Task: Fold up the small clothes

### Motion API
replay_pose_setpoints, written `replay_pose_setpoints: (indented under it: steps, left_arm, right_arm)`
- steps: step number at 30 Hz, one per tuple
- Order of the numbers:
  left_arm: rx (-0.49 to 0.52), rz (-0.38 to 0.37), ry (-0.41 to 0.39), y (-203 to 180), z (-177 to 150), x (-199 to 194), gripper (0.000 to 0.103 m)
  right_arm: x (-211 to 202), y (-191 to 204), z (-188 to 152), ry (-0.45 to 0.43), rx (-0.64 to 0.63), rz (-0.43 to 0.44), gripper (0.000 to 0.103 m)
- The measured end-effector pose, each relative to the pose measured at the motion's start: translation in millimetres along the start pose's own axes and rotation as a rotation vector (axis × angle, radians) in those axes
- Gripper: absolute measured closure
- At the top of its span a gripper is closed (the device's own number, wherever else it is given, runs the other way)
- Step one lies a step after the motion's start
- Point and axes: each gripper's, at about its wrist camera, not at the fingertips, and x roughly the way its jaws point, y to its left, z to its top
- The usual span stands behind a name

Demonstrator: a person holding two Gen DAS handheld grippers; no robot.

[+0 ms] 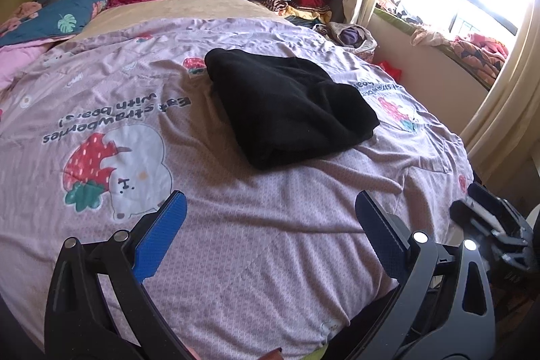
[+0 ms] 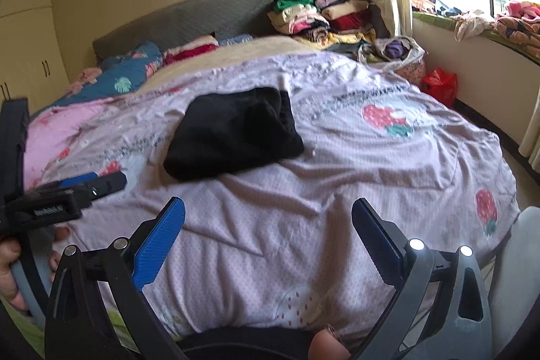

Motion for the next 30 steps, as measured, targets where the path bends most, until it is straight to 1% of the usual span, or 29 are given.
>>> replay_pose_setpoints:
  steps: [7,21,30]
  left_arm:
    - [-0.001,0.018,-0.003,1.0,-3.3,-1.6,0.01]
    - [-0.025,0.023,0.033,5.0,-7.3,5.4,0.01]
    - [-0.02,0.031,0.034,4.4,-7.9,5.1,0.01]
  right_arm:
    - [5.9,2.6,-9.6,0.029,0.013,0.001,0.005]
    - [6.2,1.3,-11.6,0.032,0.017,-0.016,0.005]
    - [6.4,1.6,-11.5,0.035,0.018,-0.016,0.005]
